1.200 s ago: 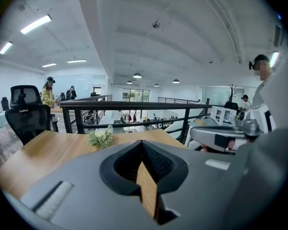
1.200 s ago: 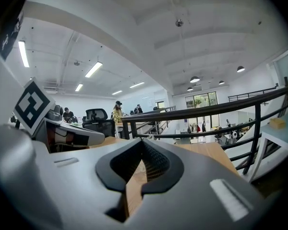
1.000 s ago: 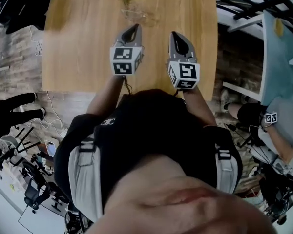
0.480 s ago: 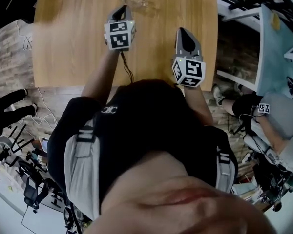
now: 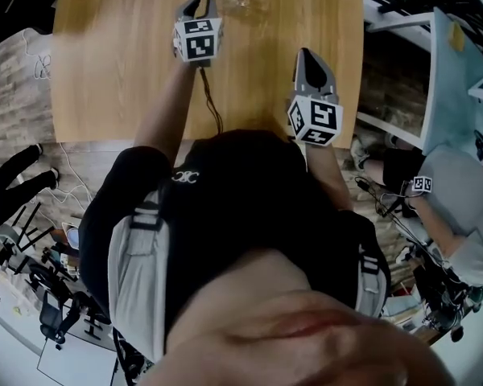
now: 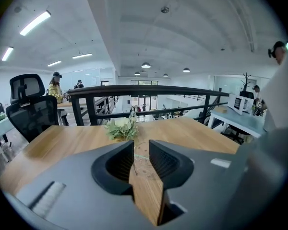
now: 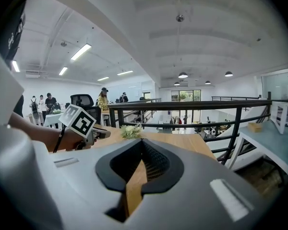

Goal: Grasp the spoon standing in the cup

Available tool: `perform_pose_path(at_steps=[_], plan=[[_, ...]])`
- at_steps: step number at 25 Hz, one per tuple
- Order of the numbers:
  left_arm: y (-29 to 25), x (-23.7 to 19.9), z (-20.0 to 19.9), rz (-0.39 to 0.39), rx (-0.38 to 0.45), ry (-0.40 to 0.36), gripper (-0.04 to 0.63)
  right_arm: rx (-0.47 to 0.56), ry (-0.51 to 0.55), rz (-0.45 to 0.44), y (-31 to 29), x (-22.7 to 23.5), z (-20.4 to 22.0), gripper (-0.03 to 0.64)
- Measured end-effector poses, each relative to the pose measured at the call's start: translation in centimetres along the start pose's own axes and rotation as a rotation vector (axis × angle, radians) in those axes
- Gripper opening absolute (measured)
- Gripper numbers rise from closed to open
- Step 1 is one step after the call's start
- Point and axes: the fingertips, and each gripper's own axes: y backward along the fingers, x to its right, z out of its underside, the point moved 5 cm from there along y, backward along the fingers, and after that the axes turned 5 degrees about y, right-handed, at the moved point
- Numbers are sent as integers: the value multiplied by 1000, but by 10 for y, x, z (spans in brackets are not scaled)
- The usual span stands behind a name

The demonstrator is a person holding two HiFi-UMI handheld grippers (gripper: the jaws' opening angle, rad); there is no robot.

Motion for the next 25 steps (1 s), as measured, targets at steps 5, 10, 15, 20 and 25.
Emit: perform_pose_path(at_steps=[5, 10, 15, 20, 25], plan=[[-28, -5, 6, -23, 3, -6, 108, -20, 4, 18, -2, 10, 4, -2], [-49, -7, 10, -55, 14, 0, 108, -39, 7, 43, -4, 24, 9, 0], [-64, -12, 13, -69, 35, -24, 108, -60, -17, 49, -7, 28, 12, -2], [-78, -18, 24, -55, 18, 39, 93, -73, -16, 45, -10, 29, 13, -1], [-75, -23, 30, -38, -13, 130, 65, -82, -18, 55, -11, 30, 15, 0]])
